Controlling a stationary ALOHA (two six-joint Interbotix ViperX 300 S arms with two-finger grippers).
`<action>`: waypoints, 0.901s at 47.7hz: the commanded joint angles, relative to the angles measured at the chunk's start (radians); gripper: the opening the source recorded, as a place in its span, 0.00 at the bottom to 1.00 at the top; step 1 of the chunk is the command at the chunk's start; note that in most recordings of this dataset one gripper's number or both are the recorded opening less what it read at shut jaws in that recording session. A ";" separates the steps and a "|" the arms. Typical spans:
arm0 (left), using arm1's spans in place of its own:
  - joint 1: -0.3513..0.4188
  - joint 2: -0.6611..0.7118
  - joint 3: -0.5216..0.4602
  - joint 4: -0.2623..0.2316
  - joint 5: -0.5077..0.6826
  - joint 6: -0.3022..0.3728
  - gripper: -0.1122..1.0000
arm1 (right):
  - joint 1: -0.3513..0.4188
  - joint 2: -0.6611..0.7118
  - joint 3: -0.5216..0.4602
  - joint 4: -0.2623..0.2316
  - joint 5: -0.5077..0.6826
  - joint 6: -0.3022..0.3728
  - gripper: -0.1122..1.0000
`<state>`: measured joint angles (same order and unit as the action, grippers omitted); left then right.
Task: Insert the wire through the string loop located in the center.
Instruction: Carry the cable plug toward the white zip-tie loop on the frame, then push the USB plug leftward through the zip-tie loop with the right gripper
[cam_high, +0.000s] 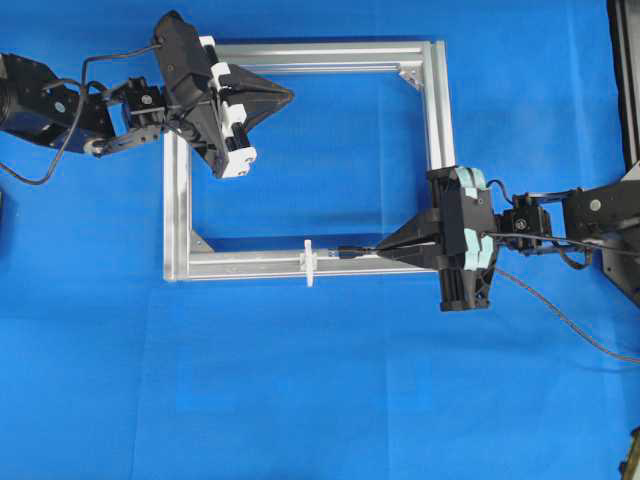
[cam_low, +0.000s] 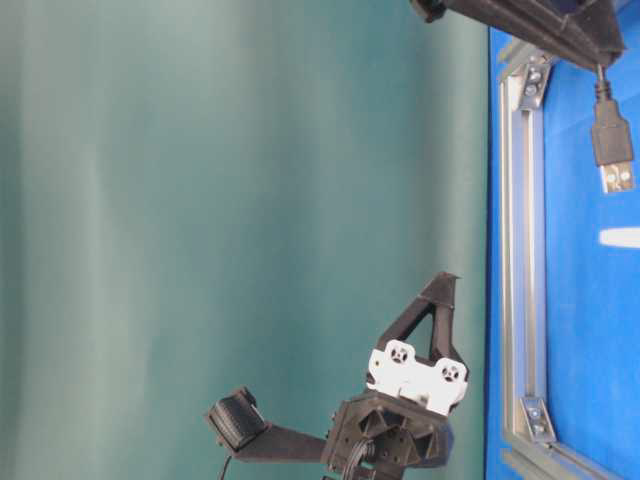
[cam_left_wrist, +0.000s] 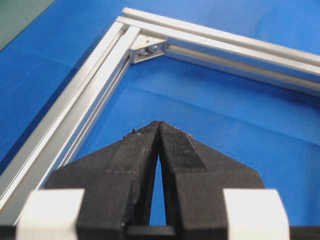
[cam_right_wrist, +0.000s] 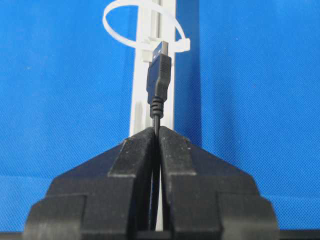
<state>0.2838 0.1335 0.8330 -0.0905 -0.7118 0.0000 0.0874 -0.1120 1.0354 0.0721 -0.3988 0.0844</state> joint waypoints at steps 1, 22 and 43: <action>0.002 -0.034 -0.006 0.003 -0.009 0.002 0.10 | -0.002 -0.008 -0.012 0.002 -0.011 -0.002 0.08; 0.002 -0.034 -0.008 0.003 -0.009 0.002 0.10 | -0.002 -0.009 -0.012 0.002 -0.015 -0.002 0.08; 0.002 -0.034 -0.008 0.003 -0.008 0.002 0.10 | -0.002 -0.009 -0.012 0.002 -0.017 -0.002 0.08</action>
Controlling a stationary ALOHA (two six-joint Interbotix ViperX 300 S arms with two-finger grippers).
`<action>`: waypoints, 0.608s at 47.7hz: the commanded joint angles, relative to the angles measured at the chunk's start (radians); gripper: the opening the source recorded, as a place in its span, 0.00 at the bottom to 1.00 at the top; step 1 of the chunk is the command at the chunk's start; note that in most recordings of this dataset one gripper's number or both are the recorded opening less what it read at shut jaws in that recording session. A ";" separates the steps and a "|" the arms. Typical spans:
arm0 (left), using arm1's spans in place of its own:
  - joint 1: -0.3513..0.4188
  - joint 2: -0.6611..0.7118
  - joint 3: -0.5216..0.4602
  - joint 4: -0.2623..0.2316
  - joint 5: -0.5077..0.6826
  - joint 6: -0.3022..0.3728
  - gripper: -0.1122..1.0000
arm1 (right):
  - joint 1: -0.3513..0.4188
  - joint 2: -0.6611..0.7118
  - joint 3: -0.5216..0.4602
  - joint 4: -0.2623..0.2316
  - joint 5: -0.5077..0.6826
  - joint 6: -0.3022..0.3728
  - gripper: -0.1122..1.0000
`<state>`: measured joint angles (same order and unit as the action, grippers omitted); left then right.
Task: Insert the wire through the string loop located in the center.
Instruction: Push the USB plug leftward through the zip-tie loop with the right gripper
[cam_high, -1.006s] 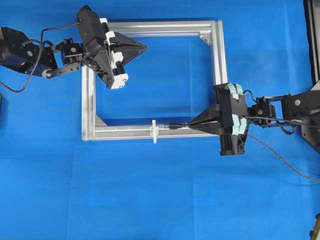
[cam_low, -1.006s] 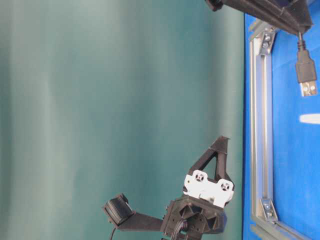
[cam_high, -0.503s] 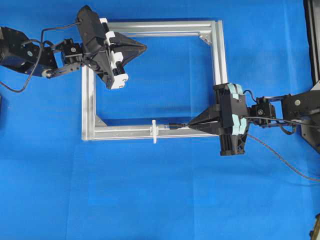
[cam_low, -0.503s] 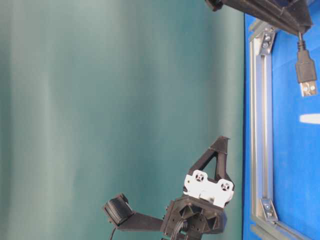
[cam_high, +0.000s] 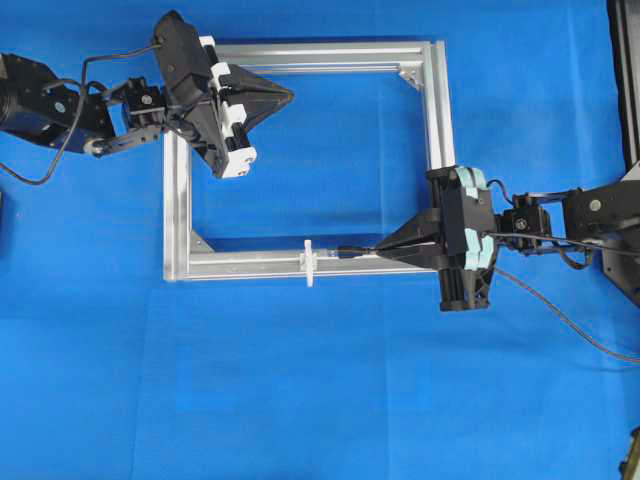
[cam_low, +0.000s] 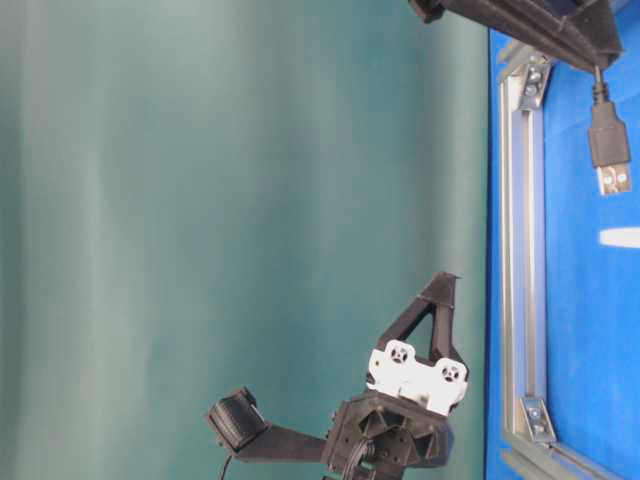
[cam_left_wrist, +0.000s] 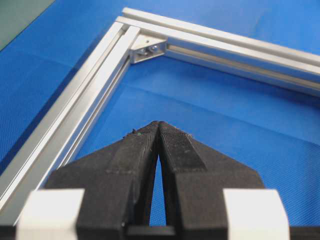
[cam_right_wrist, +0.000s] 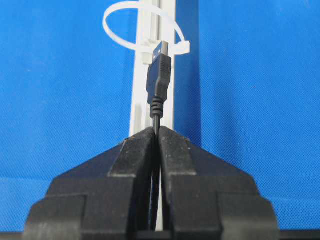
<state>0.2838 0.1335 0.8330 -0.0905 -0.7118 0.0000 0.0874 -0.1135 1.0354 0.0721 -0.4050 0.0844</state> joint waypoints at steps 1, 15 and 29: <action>0.002 -0.032 -0.006 0.003 -0.009 0.002 0.10 | -0.002 -0.008 -0.012 0.002 -0.011 -0.002 0.08; 0.002 -0.032 -0.008 0.003 -0.008 0.002 0.10 | -0.002 -0.008 -0.014 0.002 -0.012 -0.002 0.08; 0.002 -0.034 -0.008 0.003 -0.008 0.002 0.10 | 0.000 0.032 -0.063 -0.002 -0.009 -0.002 0.08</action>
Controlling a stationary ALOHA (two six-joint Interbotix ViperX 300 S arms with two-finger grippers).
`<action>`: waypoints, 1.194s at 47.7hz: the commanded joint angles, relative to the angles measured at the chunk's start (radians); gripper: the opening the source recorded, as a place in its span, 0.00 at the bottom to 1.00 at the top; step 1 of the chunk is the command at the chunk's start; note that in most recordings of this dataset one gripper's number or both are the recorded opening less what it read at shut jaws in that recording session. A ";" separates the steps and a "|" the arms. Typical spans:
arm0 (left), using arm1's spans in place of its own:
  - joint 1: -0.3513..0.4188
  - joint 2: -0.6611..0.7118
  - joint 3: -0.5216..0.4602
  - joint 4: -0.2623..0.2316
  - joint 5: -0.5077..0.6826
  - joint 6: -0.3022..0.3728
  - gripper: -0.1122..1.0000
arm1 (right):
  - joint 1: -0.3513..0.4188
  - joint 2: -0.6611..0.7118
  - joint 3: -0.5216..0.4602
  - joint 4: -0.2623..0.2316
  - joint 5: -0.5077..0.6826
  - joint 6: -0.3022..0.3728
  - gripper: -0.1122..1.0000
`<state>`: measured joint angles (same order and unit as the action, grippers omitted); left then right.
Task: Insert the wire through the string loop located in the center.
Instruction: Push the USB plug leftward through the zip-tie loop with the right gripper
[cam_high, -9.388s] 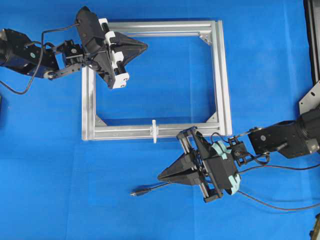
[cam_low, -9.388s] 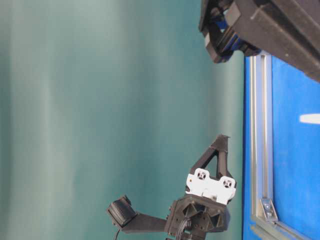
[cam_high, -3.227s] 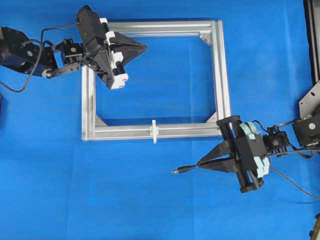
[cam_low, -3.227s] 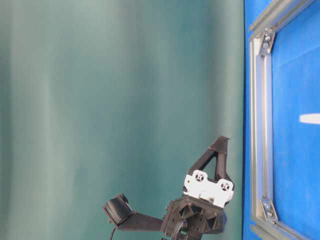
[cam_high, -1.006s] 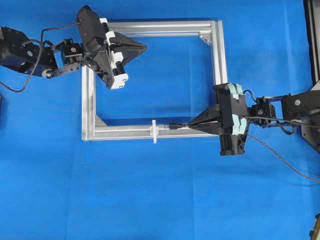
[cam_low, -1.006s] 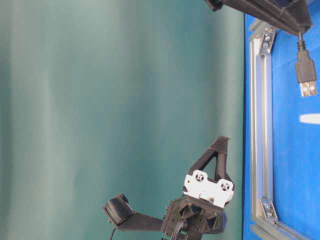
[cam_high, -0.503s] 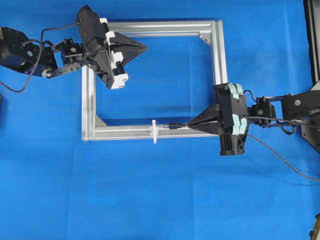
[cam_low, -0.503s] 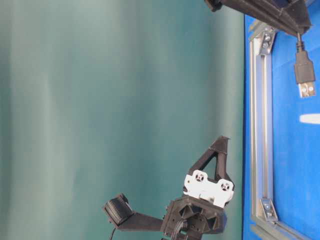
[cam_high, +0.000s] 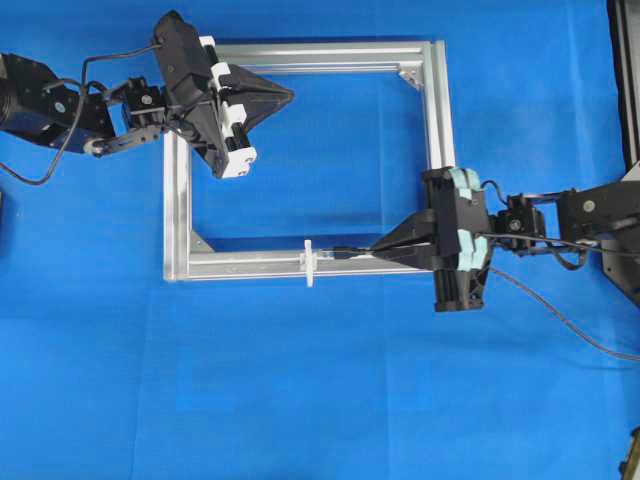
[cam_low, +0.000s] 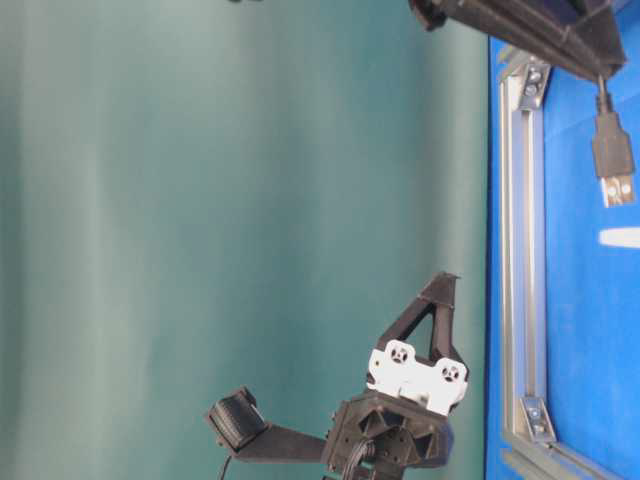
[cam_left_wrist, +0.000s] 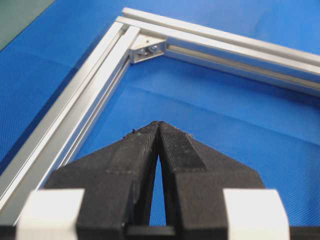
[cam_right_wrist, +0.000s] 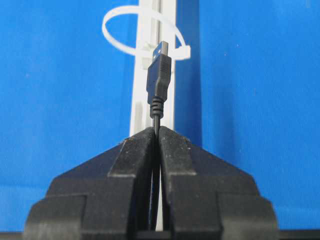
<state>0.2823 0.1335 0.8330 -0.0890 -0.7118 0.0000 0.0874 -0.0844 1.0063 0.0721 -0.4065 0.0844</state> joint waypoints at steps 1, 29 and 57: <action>0.003 -0.034 -0.006 0.002 -0.008 0.002 0.10 | 0.000 0.011 -0.043 -0.002 -0.008 -0.002 0.08; 0.003 -0.032 -0.011 0.003 -0.006 0.000 0.10 | 0.000 0.176 -0.224 -0.005 -0.008 -0.006 0.08; -0.046 -0.044 0.018 0.003 -0.003 -0.015 0.10 | -0.002 0.186 -0.225 -0.005 -0.011 -0.008 0.08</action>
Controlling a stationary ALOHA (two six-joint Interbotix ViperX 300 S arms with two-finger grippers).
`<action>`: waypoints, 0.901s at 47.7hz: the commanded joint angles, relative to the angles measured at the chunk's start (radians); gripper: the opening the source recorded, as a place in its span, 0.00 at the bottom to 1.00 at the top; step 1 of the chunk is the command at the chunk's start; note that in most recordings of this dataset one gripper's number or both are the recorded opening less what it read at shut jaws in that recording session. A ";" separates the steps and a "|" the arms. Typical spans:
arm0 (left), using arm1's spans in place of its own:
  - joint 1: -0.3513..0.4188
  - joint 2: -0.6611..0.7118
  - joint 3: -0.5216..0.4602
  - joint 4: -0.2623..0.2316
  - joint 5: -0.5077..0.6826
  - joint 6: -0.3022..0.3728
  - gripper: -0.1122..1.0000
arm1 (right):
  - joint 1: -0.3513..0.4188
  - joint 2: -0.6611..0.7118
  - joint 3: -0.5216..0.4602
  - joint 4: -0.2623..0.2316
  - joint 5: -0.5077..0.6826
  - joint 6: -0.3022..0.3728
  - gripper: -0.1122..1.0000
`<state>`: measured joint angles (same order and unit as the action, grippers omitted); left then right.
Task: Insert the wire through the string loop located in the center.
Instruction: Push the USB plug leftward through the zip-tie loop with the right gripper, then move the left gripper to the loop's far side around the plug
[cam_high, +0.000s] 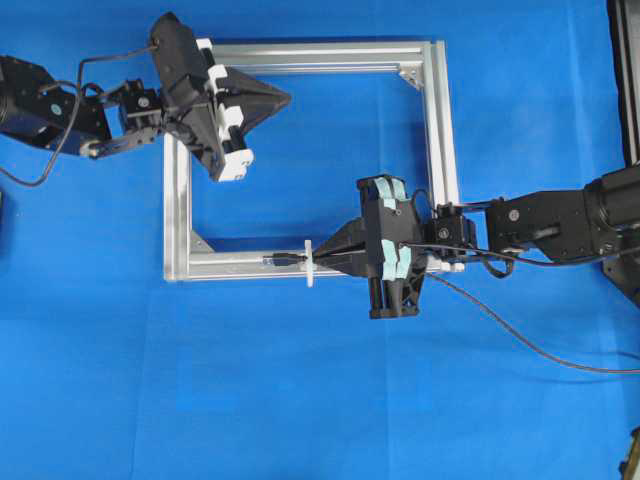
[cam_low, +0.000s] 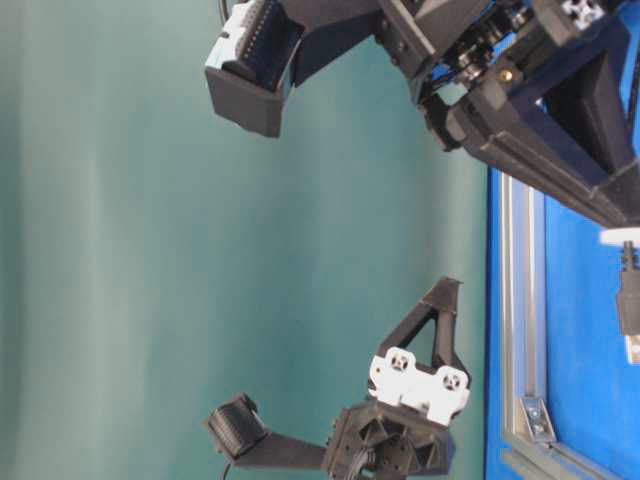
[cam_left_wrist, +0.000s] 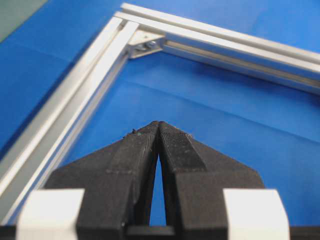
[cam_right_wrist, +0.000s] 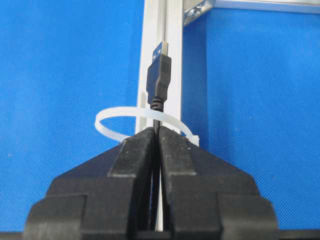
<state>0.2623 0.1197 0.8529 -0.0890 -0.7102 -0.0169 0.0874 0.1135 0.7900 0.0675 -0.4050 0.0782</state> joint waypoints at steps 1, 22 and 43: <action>-0.038 -0.034 0.002 0.003 -0.005 0.000 0.10 | -0.002 -0.014 -0.009 0.000 -0.014 -0.002 0.08; -0.264 -0.040 0.021 0.003 -0.005 -0.075 0.10 | -0.002 -0.014 -0.009 0.000 -0.012 -0.003 0.08; -0.345 -0.038 0.021 0.003 0.018 -0.072 0.10 | -0.003 -0.012 -0.008 0.000 -0.012 -0.008 0.08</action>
<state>-0.0844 0.1089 0.8836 -0.0874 -0.6918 -0.0920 0.0859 0.1135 0.7900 0.0675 -0.4050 0.0721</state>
